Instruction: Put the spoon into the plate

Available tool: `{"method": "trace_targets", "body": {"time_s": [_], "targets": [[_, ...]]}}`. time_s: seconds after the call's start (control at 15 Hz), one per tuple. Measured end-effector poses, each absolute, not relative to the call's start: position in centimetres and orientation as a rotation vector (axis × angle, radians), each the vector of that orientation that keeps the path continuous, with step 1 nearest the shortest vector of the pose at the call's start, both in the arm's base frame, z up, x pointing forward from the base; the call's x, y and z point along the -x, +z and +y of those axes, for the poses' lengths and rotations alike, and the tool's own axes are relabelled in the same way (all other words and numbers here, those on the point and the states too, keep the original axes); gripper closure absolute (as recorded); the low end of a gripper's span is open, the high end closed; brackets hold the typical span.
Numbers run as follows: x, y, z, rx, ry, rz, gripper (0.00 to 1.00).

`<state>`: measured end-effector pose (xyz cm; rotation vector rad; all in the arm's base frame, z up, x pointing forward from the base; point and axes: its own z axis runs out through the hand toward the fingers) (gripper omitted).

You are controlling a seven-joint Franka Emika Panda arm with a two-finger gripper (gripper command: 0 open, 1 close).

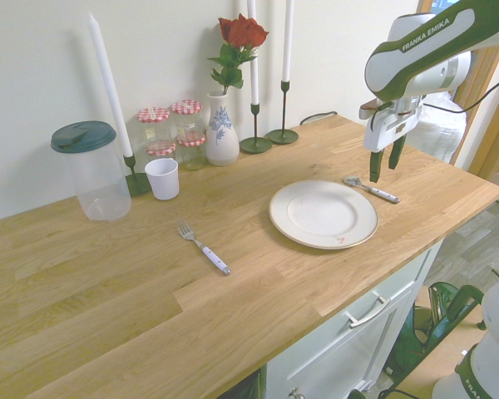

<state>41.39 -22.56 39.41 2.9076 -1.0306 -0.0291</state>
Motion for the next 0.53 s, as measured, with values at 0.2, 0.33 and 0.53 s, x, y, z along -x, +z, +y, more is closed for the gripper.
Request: {"method": "trace_targets", "body": {"time_s": [0.2,0.33,0.53], "targets": [[-41.0,38.3,-23.7,-2.901,-0.029,-1.040,0.00],[-40.6,37.1,-23.9,-2.902,-0.048,-1.041,0.00],[-40.4,35.9,-23.7,-2.905,-0.053,-1.033,1.00]]}}
